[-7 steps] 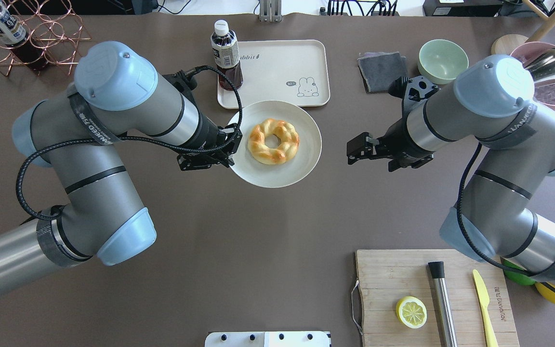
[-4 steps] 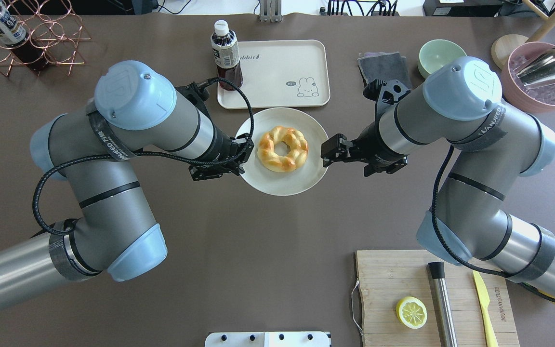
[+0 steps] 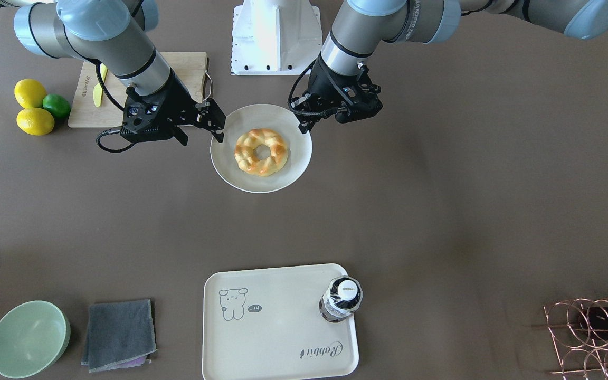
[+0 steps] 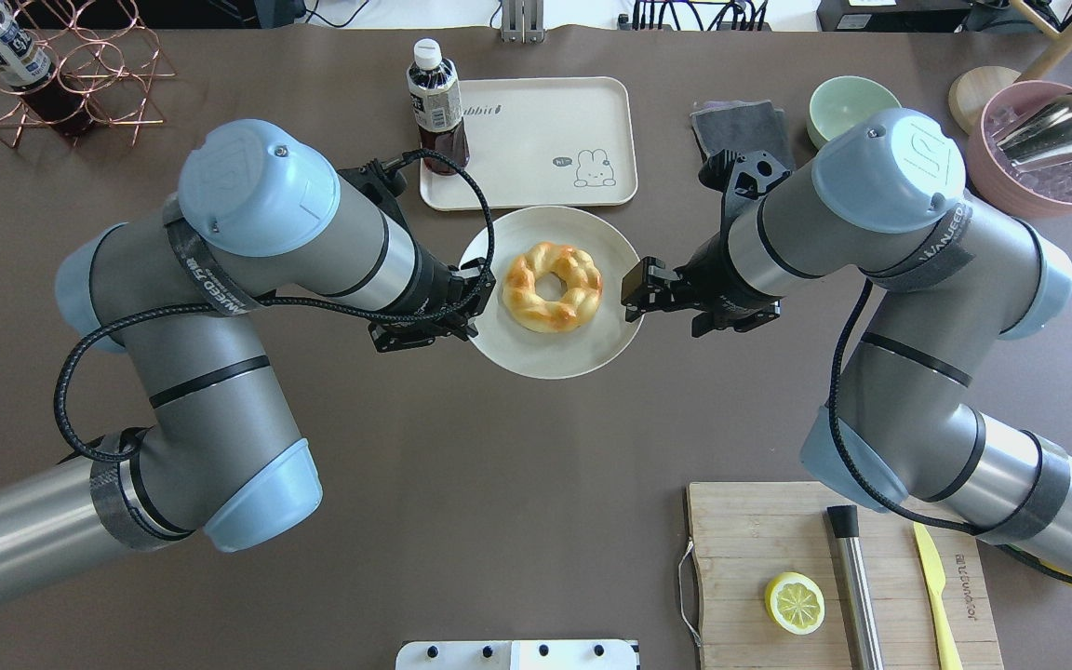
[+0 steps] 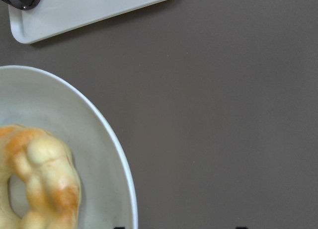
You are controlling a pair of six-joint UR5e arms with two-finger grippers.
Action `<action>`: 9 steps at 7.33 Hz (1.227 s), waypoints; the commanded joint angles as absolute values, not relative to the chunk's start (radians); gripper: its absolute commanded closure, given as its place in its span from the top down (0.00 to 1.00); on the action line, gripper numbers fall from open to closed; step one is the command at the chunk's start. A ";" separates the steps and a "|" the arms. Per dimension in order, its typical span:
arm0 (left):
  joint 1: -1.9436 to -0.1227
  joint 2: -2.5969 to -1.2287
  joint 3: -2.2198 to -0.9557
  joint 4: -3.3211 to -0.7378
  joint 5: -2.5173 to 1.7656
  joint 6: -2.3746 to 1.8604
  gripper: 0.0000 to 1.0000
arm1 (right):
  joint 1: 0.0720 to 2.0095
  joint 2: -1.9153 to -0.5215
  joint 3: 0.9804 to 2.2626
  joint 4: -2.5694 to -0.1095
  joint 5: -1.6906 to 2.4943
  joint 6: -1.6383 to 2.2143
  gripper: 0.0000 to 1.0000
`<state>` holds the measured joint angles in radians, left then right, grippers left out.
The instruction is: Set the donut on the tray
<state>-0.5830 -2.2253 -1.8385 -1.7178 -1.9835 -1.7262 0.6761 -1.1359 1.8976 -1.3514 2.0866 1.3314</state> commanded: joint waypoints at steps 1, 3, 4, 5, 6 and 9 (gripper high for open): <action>-0.583 -2.227 -1.850 -1.718 -1.983 -1.740 0.00 | 0.676 -1.135 1.902 -1.351 2.085 1.333 0.48; -0.583 -2.238 -1.848 -1.718 -1.985 -1.747 0.00 | 0.676 -1.132 1.922 -1.350 2.086 1.368 0.01; -0.584 -2.238 -1.850 -1.720 -1.985 -1.749 0.00 | 0.675 -1.134 1.928 -1.350 2.089 1.376 0.00; -0.583 -2.238 -1.850 -1.720 -1.985 -1.749 0.00 | 0.676 -1.134 1.928 -1.350 2.089 1.376 0.00; -0.583 -2.238 -1.850 -1.720 -1.986 -1.753 0.00 | 0.675 -1.132 1.928 -1.350 2.089 1.376 0.00; -0.583 -2.241 -1.856 -1.724 -1.985 -1.776 0.93 | 0.676 -1.134 1.934 -1.350 2.092 1.376 0.00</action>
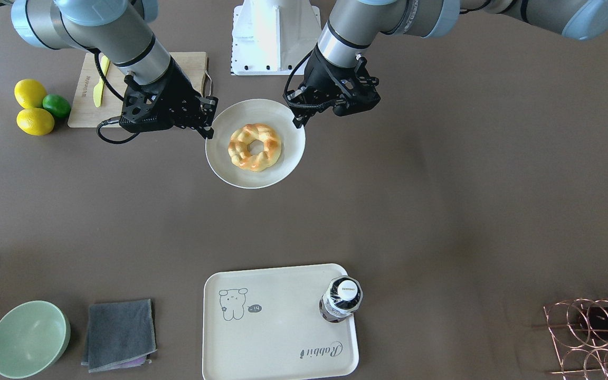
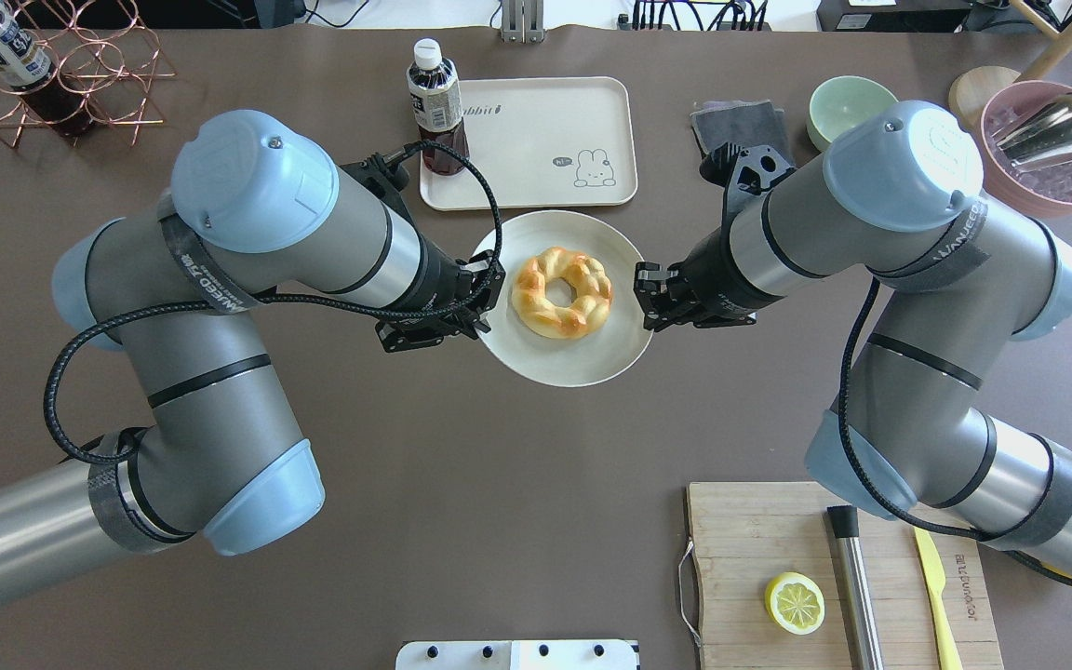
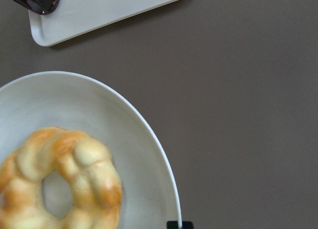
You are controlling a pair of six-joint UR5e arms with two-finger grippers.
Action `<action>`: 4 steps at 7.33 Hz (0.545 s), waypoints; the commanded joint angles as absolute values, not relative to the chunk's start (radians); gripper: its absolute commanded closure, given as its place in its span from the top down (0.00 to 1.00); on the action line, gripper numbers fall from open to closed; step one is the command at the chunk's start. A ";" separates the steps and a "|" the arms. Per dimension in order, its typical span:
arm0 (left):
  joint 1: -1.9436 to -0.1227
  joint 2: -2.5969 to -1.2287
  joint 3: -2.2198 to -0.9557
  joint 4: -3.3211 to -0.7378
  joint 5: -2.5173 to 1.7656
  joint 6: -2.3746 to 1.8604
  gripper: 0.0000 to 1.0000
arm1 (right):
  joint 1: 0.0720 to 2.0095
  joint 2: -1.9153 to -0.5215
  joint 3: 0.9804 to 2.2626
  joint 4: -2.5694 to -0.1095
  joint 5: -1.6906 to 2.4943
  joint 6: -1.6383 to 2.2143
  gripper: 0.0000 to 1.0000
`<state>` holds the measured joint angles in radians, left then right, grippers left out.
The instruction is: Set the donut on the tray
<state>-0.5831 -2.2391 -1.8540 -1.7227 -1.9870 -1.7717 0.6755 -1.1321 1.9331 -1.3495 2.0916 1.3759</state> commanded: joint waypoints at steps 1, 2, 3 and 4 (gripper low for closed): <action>-0.583 -2.240 -1.855 -1.723 -1.983 -1.776 0.98 | 0.678 -1.135 1.933 -1.351 2.092 1.376 0.00; -0.586 -2.237 -1.858 -1.721 -1.983 -1.776 0.98 | 0.678 -1.135 1.931 -1.348 2.089 1.391 0.00; -0.591 -2.232 -1.859 -1.718 -1.985 -1.775 0.98 | 0.684 -1.135 1.931 -1.347 2.089 1.394 0.00; -0.609 -2.223 -1.859 -1.718 -1.988 -1.773 0.98 | 0.693 -1.135 1.928 -1.347 2.091 1.394 0.00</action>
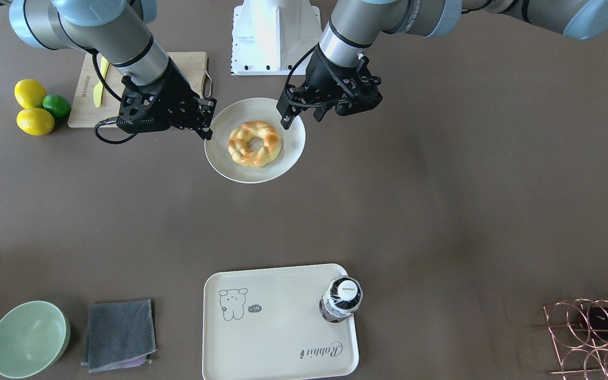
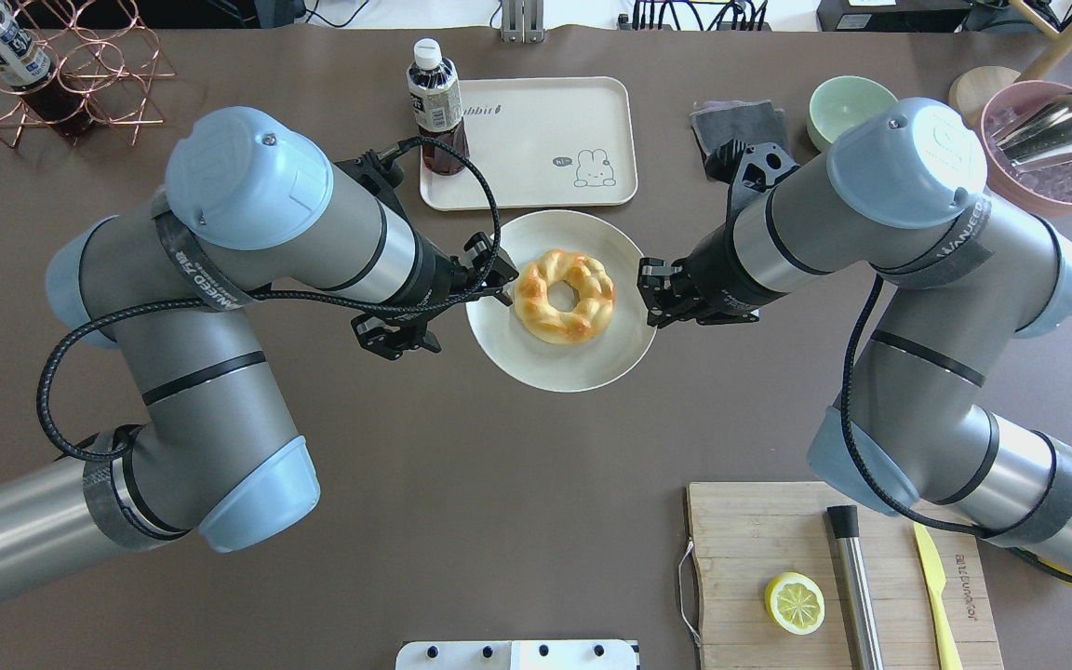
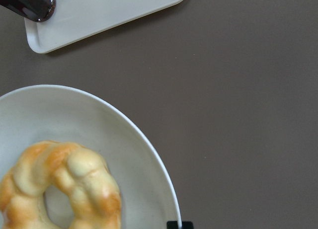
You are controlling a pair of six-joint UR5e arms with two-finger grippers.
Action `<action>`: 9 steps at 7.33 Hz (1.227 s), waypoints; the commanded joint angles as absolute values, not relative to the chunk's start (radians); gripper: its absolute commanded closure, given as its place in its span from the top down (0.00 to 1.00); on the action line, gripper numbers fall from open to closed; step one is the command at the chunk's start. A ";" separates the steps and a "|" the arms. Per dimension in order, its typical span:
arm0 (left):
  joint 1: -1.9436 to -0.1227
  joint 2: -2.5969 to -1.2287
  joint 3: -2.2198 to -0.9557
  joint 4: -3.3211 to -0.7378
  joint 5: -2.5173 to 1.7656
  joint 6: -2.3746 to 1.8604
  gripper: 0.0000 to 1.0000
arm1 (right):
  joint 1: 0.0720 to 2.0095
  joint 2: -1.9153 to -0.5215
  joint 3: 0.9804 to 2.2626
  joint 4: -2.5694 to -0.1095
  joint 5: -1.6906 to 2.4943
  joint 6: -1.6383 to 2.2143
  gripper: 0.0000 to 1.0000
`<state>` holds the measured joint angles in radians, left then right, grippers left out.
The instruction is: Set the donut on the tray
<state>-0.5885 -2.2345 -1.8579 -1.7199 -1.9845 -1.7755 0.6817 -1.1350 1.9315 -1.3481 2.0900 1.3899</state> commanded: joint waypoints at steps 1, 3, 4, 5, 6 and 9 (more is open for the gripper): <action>-0.635 -2.203 -1.862 -1.717 -1.993 -1.764 0.98 | 0.710 -1.132 1.908 -1.348 2.089 1.394 0.00; -0.663 -2.136 -1.916 -1.718 -1.996 -1.758 0.98 | 0.800 -0.984 1.698 -1.358 2.121 1.437 0.00; -0.678 -2.103 -1.946 -1.717 -1.999 -1.720 0.98 | 0.813 -0.868 1.546 -1.358 2.121 1.486 0.00; -0.683 -2.077 -1.965 -1.717 -1.997 -1.662 0.98 | 0.815 -0.789 1.429 -1.356 2.121 1.535 0.00; -0.686 -2.063 -1.970 -1.717 -1.997 -1.623 0.98 | 0.828 -0.751 1.351 -1.350 2.121 1.546 0.00; -0.696 -2.062 -2.020 -1.590 -1.997 -1.577 0.98 | 0.851 -0.690 1.180 -1.282 2.120 1.661 0.00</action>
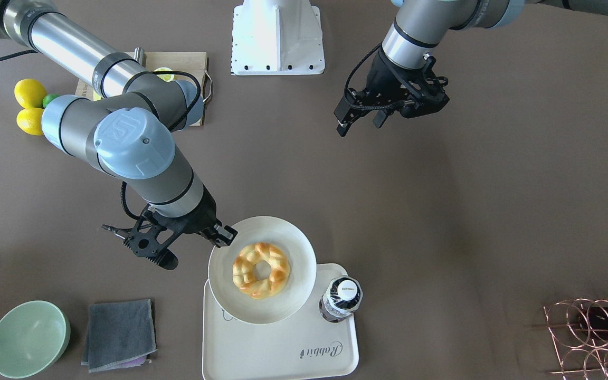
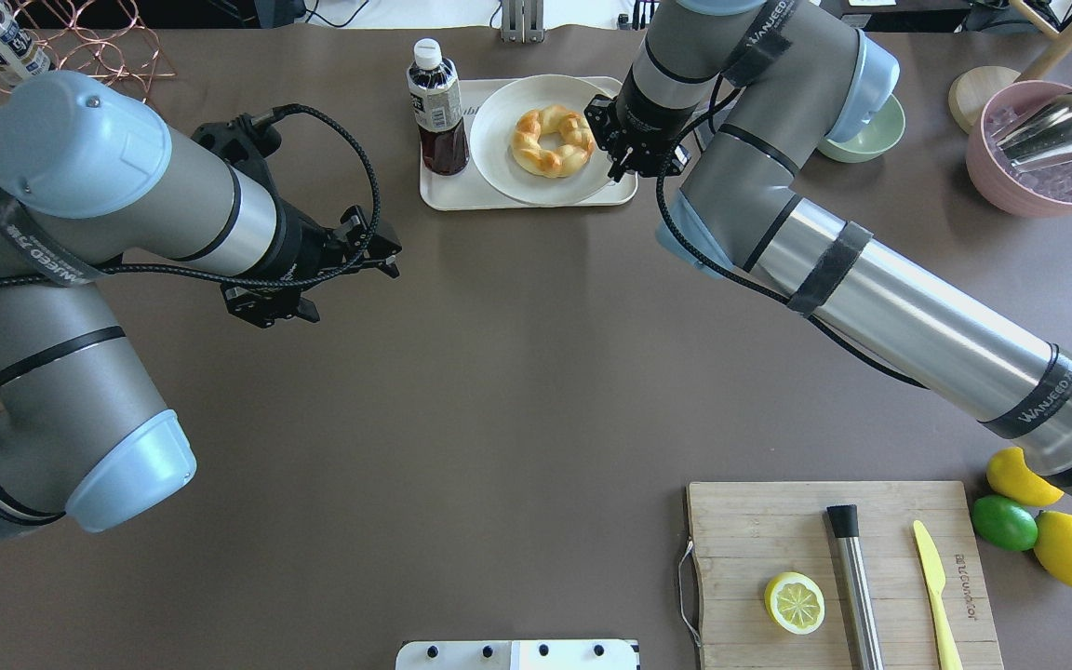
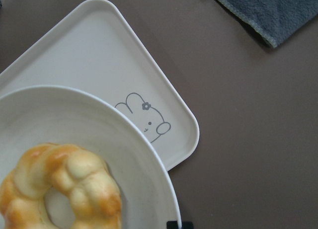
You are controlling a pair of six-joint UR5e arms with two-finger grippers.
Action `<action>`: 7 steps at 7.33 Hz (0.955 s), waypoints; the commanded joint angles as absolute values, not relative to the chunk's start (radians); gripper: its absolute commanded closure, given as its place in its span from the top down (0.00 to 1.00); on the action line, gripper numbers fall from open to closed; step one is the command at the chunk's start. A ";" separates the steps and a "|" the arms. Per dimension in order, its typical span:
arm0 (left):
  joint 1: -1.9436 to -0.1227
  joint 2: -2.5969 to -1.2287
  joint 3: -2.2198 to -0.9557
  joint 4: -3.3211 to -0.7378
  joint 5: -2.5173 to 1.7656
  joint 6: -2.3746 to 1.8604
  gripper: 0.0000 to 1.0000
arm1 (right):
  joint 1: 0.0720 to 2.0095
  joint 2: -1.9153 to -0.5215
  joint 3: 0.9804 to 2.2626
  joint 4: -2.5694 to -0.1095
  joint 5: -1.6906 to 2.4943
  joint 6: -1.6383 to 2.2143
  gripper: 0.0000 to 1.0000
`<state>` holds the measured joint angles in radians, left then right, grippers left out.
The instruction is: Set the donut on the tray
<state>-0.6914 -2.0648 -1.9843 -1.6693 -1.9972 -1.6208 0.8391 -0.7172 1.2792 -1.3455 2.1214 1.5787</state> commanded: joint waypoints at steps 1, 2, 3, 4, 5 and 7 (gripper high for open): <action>-0.696 -2.063 -2.031 -1.554 -1.996 -1.575 0.98 | 0.850 -0.678 1.093 -1.182 2.114 1.719 0.00; -0.696 -2.063 -2.031 -1.552 -1.996 -1.575 0.98 | 0.844 -0.643 1.018 -1.139 2.109 1.759 0.00; -0.696 -2.065 -2.033 -1.551 -1.994 -1.575 0.98 | 0.842 -0.621 0.971 -1.132 2.108 1.770 0.00; -0.696 -2.065 -2.036 -1.551 -1.993 -1.577 0.98 | 0.841 -0.611 0.947 -1.131 2.100 1.791 0.00; -0.696 -2.065 -2.036 -1.551 -1.993 -1.575 0.98 | 0.841 -0.586 0.919 -1.129 2.077 1.822 0.00; -0.695 -2.065 -2.034 -1.551 -1.991 -1.577 0.98 | 0.821 -0.568 0.881 -1.083 2.065 1.824 0.00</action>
<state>-0.6964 -2.0647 -2.0350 -1.5510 -1.9927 -1.5757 0.8365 -0.5838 0.9158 -1.1192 2.0820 1.8143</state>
